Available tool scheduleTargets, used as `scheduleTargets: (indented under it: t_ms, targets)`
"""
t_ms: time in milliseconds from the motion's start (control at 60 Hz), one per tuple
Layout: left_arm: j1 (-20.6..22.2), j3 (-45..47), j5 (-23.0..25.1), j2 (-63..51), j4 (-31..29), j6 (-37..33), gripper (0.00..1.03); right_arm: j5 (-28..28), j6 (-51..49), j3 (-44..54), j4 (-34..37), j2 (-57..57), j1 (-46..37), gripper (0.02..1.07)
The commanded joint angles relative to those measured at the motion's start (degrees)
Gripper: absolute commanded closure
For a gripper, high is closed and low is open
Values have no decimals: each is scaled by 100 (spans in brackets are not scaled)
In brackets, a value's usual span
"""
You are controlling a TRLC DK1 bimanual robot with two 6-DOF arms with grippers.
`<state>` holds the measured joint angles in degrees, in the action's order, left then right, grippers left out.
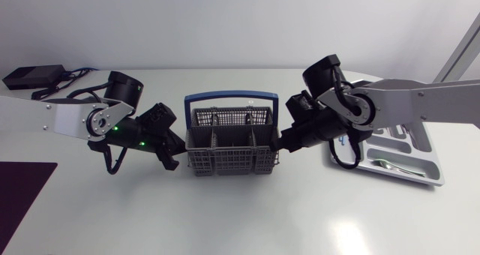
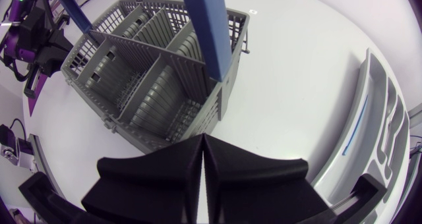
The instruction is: Sort the cutlery from the basket into the organizer compartments.
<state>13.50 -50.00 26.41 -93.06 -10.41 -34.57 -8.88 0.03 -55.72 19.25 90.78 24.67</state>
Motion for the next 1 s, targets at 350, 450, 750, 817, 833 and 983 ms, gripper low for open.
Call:
scheduleTargets:
  t_ms: [350, 450, 750, 817, 833, 983]
  targets:
    - [-49, -186, 127, -125, 189, 11, 100, 54, 129, 150, -52, 18, 232, 101]
    - [-146, -133, 127, -169, 189, -24, 100, 141, 129, 220, -52, 36, 135, 101]
    - [-629, 166, 136, 147, 189, -59, 100, 502, -21, 492, -35, -219, -463, 101]
    - [-805, 289, 136, 402, 189, -41, 100, 511, -74, 607, -35, -421, -568, 101]
    - [-822, 306, 136, 464, 189, -41, 99, 519, -100, 642, -35, -474, -586, 101]
    - [-1077, 640, 118, 1308, 189, 143, 92, 678, -214, 809, 18, -1098, -823, 101]
